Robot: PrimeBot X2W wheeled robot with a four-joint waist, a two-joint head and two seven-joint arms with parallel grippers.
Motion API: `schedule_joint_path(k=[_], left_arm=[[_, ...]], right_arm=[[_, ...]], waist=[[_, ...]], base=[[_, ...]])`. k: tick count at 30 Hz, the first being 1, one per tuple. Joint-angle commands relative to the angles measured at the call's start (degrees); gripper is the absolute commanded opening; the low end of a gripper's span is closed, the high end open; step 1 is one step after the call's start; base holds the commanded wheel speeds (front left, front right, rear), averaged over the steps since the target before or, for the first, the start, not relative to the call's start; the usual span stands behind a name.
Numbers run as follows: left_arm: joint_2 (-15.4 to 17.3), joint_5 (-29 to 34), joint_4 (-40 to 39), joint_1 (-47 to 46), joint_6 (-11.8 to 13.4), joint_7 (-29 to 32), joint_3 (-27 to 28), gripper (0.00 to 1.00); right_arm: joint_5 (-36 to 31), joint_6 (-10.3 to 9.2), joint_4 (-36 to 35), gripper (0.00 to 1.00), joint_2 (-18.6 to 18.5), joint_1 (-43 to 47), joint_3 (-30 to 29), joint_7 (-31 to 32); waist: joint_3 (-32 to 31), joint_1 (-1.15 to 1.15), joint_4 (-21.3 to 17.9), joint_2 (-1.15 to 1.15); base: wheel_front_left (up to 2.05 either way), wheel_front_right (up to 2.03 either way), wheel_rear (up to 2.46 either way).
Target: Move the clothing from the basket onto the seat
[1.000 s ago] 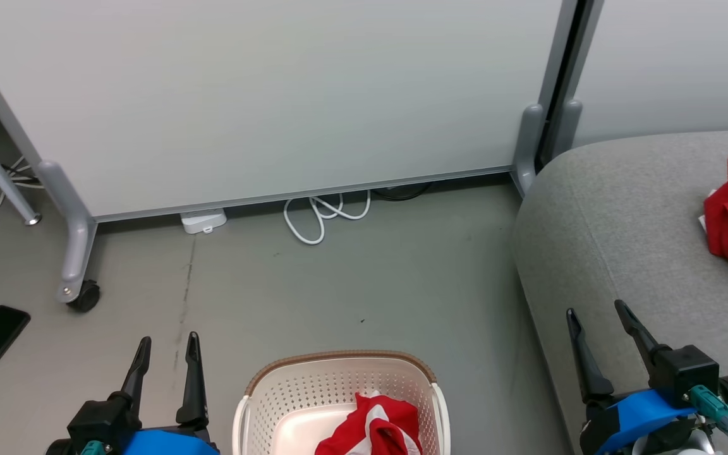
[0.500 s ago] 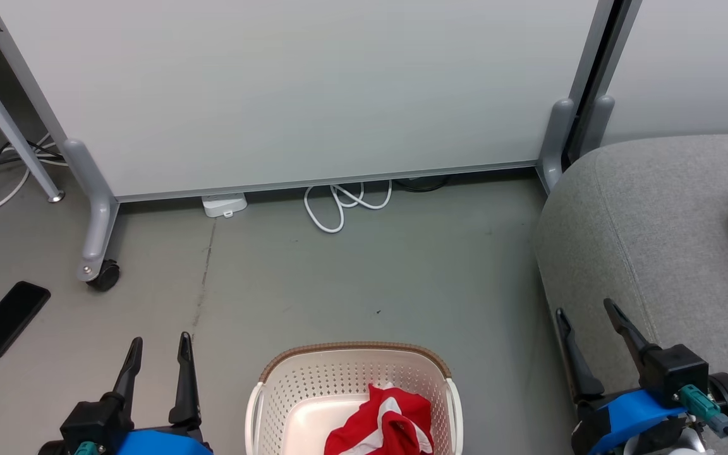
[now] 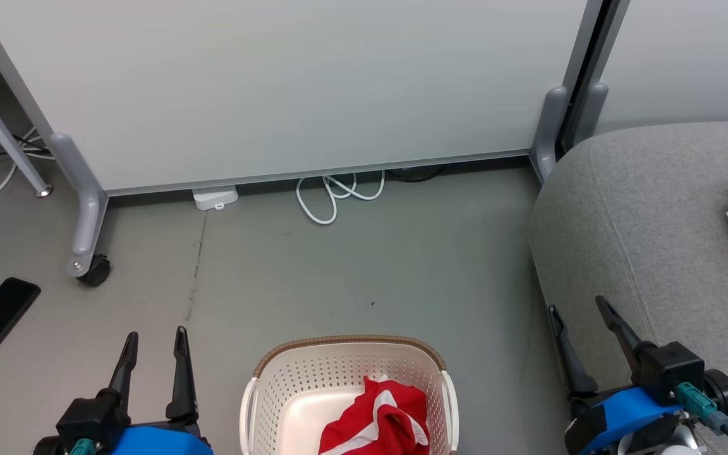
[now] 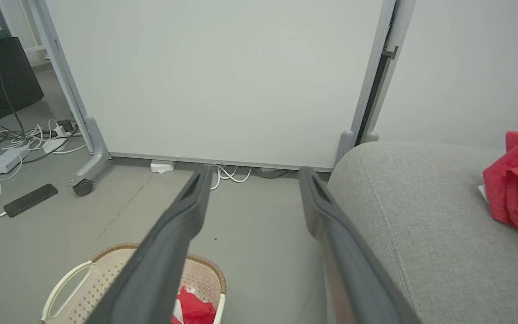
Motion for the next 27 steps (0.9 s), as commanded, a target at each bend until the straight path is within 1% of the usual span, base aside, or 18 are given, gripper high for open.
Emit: schedule_joint_path(k=[1,4,12,19,27], left_arm=[[-0.01,0.29,-0.19,-1.09,-0.19,-0.15,0.19,1.00],[-0.08,0.52,0.06,-1.35,-0.28,-0.15,-0.16,1.00],[-0.21,0.03,2.82,-4.23,-0.52,-0.16,-2.66,1.00],[0.21,-0.68,7.49,-8.32,-0.40,-0.15,-5.47,1.00],[1.69,-3.04,15.41,-15.44,-0.42,-0.15,-11.33,1.00]], right_arm=[[0.21,0.03,-0.13,1.00,0.15,-0.84,0.12,-0.35],[0.15,0.03,-0.46,1.00,0.15,-1.08,0.43,-0.29],[1.05,0.02,-1.60,1.00,0.13,-3.08,2.30,-0.51],[1.27,0.03,-2.47,1.00,0.13,-6.63,5.01,-1.03],[2.04,0.02,-2.90,1.00,0.11,-11.03,7.91,-2.34]], waist=[[0.23,0.00,-0.03,0.00],[0.87,0.00,-0.24,0.00],[5.54,0.00,-3.08,0.00],[12.29,0.00,-7.32,0.00],[20.78,0.00,-12.08,0.00]], base=[[0.00,0.00,0.00],[0.00,0.00,0.00],[0.00,0.00,0.00],[0.00,0.00,0.00],[0.00,0.00,0.00]])
